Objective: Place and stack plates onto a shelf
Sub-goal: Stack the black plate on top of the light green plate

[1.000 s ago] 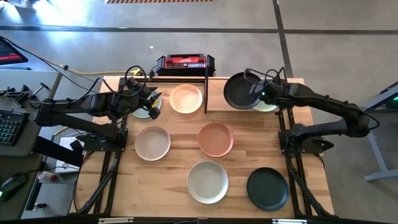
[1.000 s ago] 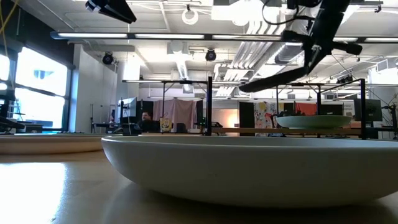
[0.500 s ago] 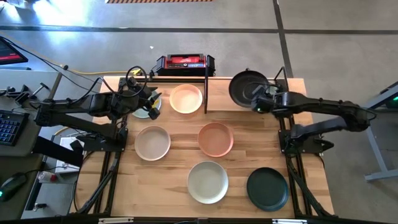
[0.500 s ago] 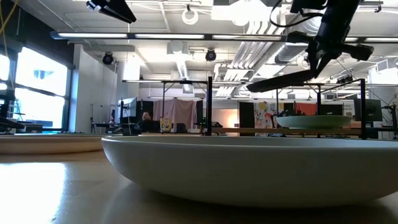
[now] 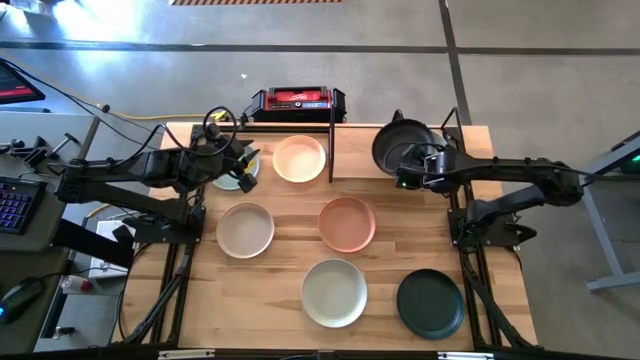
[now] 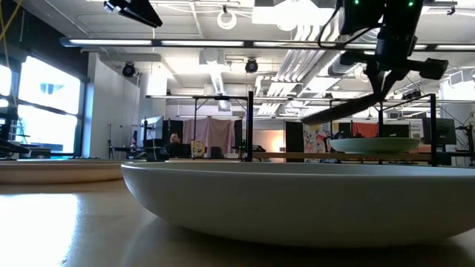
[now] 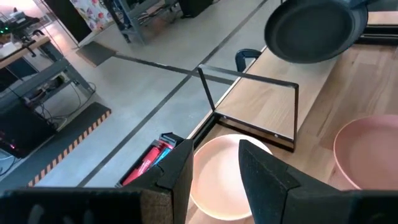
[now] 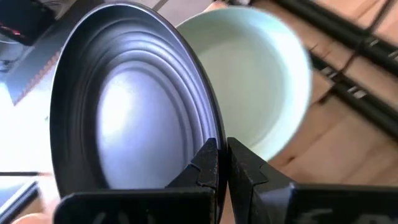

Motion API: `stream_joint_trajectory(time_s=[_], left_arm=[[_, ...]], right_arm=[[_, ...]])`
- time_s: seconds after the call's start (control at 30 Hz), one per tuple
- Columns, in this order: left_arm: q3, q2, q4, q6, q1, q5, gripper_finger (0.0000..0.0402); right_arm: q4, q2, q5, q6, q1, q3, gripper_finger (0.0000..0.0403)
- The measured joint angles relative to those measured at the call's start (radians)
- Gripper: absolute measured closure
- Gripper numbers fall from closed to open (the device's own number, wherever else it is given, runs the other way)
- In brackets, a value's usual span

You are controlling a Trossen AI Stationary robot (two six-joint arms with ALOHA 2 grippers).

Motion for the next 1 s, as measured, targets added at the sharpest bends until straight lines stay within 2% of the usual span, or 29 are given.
stream_joint_trajectory(time_s=[0.33, 0.67, 1.0], left_arm=[[0.0, 0.0, 0.0, -0.001, 0.0, 0.0, 0.0282], [0.0, 0.0, 0.0, -0.001, 0.0, 0.0, 0.0282], [0.0, 0.0, 0.0, -0.001, 0.0, 0.0, 0.0282]], right_arm=[[-0.055, 0.0, 0.055, 0.008, -0.058, 0.0, 0.0403], [-0.118, 0.003, 0.058, -0.02, -0.096, 0.001, 0.0403], [-0.124, 0.091, 0.033, 0.004, -0.115, 0.001, 0.0403]])
